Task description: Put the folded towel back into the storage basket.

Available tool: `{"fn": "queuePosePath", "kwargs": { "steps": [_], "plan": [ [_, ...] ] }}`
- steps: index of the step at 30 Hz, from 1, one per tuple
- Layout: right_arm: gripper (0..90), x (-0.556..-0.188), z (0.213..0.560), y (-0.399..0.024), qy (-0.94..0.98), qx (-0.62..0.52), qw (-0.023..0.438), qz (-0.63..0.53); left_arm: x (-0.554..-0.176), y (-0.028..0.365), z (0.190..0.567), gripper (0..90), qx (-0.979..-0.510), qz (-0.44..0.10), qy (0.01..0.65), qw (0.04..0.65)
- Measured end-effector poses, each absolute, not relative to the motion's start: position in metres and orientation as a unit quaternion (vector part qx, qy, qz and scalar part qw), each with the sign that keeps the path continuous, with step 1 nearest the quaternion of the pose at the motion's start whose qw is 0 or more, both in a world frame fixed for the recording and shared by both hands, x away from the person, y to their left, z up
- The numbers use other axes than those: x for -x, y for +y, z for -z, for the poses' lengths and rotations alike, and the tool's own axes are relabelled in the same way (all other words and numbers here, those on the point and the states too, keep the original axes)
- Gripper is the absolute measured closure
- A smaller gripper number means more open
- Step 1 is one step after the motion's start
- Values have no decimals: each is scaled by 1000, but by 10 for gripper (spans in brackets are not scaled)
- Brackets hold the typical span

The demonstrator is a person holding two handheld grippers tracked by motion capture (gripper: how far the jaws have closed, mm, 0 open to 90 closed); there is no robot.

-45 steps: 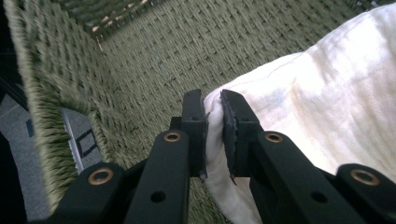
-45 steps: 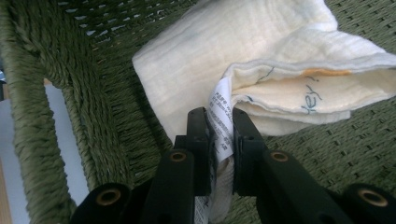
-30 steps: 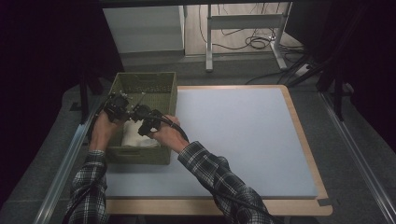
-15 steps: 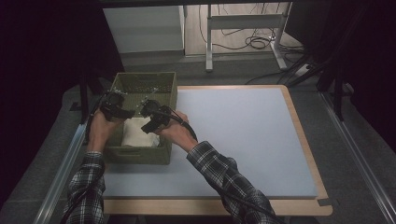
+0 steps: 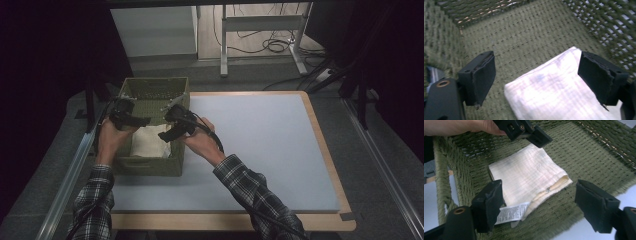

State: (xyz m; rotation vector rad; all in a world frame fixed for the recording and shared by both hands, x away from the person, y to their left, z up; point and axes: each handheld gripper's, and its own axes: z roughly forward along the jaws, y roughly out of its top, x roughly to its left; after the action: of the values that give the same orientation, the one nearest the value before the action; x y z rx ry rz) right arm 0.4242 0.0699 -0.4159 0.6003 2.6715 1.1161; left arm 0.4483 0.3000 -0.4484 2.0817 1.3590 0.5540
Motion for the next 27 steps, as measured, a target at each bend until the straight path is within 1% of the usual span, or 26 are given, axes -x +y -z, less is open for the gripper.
{"fn": "queuePosePath", "kwargs": {
  "steps": [6, 9, 14, 27],
  "plan": [
    [188, -422, 412, 51, 894, -202, 97, -388, -446, 292, 443, 93, -774, -205, 509, 316],
    [161, -422, 411, 41, 894, -203, 88, -389, -445, 288, 439, 76, -769, -201, 509, 330],
    [122, -420, 411, 25, 893, -201, 91, -391, -445, 277, 435, 60, -769, -197, 506, 337],
    [94, -416, 416, -20, 885, -210, 86, -407, -442, 255, 431, 37, -775, -186, 494, 349]
  ]
}}
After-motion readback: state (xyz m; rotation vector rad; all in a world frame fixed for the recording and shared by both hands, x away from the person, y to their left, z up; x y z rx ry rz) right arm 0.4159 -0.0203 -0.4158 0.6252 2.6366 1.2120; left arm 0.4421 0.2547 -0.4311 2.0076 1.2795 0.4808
